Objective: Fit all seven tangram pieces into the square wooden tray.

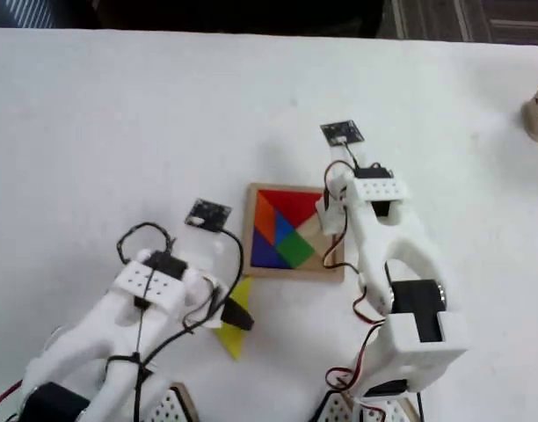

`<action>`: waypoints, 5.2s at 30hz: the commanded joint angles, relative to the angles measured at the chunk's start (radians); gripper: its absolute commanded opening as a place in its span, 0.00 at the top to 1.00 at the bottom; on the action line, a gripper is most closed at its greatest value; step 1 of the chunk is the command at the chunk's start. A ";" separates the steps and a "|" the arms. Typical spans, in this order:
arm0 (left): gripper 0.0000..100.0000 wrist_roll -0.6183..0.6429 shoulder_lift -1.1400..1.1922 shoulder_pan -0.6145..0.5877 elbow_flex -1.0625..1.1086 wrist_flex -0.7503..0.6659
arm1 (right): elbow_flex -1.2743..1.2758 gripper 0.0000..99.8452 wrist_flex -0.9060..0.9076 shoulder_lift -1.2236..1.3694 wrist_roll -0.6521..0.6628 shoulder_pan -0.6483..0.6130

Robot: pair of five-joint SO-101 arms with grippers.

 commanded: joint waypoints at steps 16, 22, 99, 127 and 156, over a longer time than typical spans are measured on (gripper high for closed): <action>0.83 0.023 0.180 0.085 -0.094 -0.094 | -0.003 0.84 -0.027 -0.054 0.009 -0.001; 0.76 -0.003 0.180 0.085 -0.094 -0.087 | -0.003 0.84 -0.027 -0.054 0.012 0.001; 0.62 -0.612 0.189 -0.085 -0.187 -0.353 | -0.023 0.84 -0.008 -0.102 -0.114 0.139; 0.62 -0.864 0.189 -0.079 -0.178 -0.272 | -0.038 0.84 0.008 -0.124 -0.126 0.225; 0.62 -0.850 0.464 -0.071 -0.446 -0.052 | -0.037 0.84 -0.007 -0.137 -0.230 0.245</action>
